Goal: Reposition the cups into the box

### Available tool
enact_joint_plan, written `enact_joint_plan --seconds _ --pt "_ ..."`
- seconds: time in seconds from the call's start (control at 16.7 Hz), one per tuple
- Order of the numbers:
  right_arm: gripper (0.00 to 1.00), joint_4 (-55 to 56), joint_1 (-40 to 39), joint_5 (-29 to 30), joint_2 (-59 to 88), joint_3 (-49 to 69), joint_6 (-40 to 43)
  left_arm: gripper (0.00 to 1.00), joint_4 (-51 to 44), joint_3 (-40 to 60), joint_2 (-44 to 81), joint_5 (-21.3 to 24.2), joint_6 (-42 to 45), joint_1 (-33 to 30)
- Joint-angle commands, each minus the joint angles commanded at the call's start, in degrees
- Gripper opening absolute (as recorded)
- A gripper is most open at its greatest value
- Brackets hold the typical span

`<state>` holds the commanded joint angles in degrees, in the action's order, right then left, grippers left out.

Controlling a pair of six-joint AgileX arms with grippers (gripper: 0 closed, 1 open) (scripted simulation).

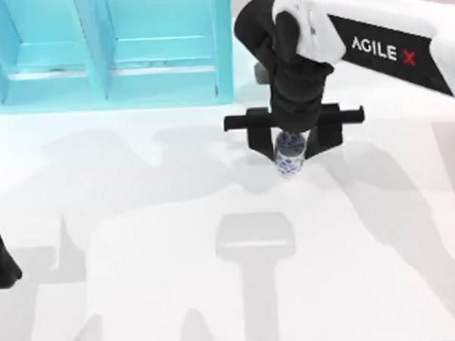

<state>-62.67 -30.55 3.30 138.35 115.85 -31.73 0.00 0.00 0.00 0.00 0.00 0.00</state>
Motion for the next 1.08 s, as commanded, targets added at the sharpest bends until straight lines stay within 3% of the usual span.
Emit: enact_joint_plan --seconds 0.12,0.18,0.72,1.08 --pt "0.02 0.00 0.00 0.00 0.00 0.00 0.00 1.00 0.00 0.00 0.00 0.00 0.00 0.00" --pt "0.00 0.00 0.00 0.00 0.00 0.00 0.00 1.00 0.00 0.00 0.00 0.00 0.00 0.00" --pt "0.00 -0.21 0.04 0.03 -0.24 -0.14 0.14 1.00 0.00 0.00 0.00 0.00 0.00 0.00" --pt "0.00 -9.76 8.44 -0.87 -10.92 -0.35 8.46 1.00 0.00 0.00 0.00 0.00 0.00 0.00"
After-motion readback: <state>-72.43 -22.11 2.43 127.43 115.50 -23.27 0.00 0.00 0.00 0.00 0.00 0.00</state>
